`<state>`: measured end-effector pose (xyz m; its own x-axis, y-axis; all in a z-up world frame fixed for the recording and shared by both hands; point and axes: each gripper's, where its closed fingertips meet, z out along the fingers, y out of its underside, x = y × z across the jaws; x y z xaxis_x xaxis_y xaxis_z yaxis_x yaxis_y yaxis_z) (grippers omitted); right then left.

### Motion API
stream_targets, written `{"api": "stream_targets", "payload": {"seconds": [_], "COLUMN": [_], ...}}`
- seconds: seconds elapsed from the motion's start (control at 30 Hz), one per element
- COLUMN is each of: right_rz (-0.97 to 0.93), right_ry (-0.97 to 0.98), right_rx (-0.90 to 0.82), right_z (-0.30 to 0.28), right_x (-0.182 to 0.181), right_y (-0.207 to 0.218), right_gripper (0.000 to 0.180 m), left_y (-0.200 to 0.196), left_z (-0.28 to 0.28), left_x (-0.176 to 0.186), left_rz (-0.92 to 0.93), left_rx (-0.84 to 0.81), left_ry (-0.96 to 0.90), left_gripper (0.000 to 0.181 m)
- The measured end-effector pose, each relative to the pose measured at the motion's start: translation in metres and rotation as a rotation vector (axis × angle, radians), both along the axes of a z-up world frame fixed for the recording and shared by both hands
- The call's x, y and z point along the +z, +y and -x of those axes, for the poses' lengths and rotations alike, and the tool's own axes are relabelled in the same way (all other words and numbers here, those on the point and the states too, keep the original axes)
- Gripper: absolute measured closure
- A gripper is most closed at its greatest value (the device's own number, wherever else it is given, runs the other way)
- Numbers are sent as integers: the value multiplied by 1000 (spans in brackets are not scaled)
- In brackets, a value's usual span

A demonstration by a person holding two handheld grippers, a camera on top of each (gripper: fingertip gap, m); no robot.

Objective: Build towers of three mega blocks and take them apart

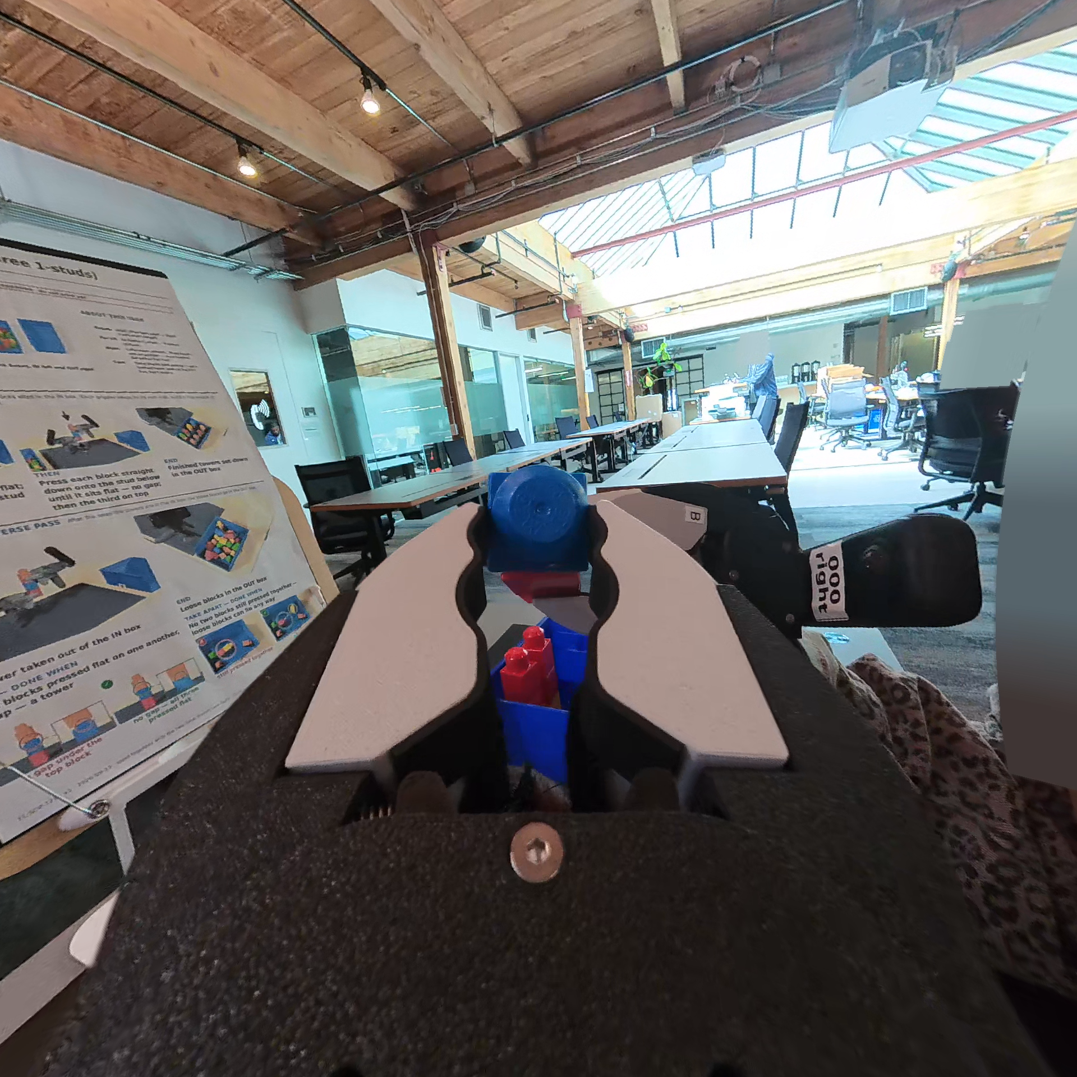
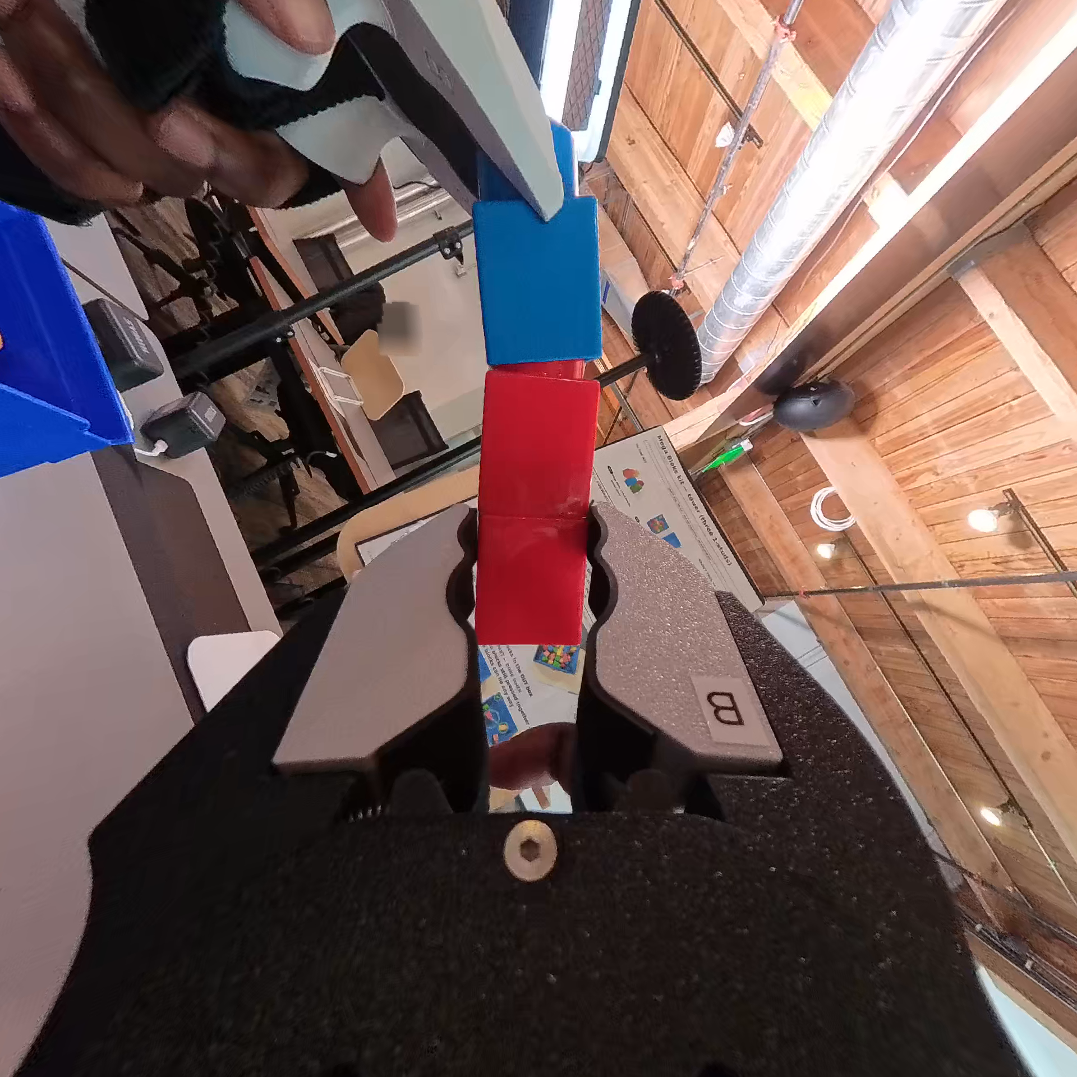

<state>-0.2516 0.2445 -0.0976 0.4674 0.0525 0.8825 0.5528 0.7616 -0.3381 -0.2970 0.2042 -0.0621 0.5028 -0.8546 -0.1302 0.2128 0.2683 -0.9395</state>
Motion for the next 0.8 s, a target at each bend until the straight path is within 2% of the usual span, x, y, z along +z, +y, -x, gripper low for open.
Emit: {"api": "stream_targets", "payload": {"seconds": [0.27,0.8], "right_rz": [-90,-175], "right_ry": [-18,9], "right_rx": [47,78], "right_z": [3,2], "right_x": [2,9], "right_y": [-14,-28], "right_gripper": [145,145], "left_y": [-8,-21], "left_z": [5,4], "left_x": [-2,2], "left_rz": [5,-60], "left_rx": [-58,-60], "left_ry": [16,51], "left_gripper": [148,148]}}
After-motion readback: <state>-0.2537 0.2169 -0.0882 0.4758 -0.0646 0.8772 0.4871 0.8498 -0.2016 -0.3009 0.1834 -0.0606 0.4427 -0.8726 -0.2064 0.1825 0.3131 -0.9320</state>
